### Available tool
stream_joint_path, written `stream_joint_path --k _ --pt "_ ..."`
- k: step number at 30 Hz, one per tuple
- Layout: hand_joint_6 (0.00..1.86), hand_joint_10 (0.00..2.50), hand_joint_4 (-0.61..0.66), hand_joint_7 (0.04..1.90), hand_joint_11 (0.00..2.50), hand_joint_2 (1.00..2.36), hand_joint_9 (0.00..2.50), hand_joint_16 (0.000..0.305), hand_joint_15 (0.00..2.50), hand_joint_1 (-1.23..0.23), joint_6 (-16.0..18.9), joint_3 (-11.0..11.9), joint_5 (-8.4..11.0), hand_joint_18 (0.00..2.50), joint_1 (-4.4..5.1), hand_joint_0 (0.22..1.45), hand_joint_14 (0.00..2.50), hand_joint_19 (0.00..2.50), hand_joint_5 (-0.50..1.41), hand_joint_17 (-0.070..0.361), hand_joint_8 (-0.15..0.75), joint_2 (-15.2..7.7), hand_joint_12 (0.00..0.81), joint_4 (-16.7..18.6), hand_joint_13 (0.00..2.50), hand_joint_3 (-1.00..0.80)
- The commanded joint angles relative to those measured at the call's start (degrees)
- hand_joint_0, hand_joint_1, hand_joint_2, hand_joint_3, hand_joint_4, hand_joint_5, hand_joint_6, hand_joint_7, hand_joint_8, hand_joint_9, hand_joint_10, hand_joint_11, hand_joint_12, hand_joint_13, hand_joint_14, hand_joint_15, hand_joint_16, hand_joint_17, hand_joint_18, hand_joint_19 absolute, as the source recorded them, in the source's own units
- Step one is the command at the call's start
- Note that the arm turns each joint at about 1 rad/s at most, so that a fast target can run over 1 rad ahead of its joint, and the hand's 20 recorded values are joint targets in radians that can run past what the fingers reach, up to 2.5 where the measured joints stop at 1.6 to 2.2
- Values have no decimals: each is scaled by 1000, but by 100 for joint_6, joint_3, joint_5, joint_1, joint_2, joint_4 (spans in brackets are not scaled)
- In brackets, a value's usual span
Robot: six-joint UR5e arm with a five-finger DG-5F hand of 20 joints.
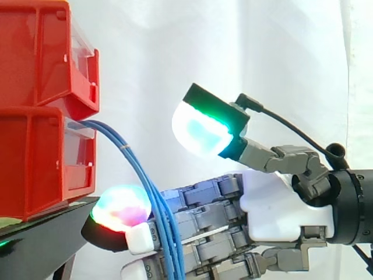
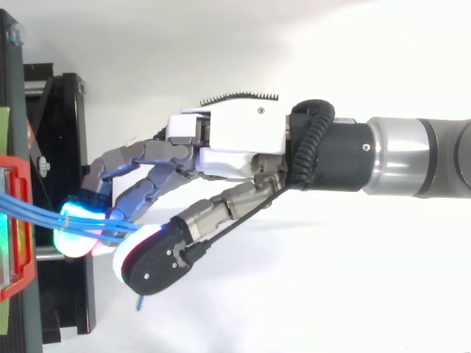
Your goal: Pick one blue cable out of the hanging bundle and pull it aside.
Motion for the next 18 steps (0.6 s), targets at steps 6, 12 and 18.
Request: stream_joint_path --k 6,12,18 --pt "503 10 257 1052 281 1005 771 45 291 -637 10 81 -21 394 -13 562 13 293 -113 102 241 1 262 -96 613 -429" --pt "503 10 250 1064 279 1006 773 45 291 -638 10 134 -30 396 -57 562 13 293 -111 102 242 1 263 -184 612 -431" --pt "502 10 223 1133 293 1007 773 45 297 -638 1 284 -83 395 -101 567 13 304 -104 101 239 1 259 -281 615 -420"
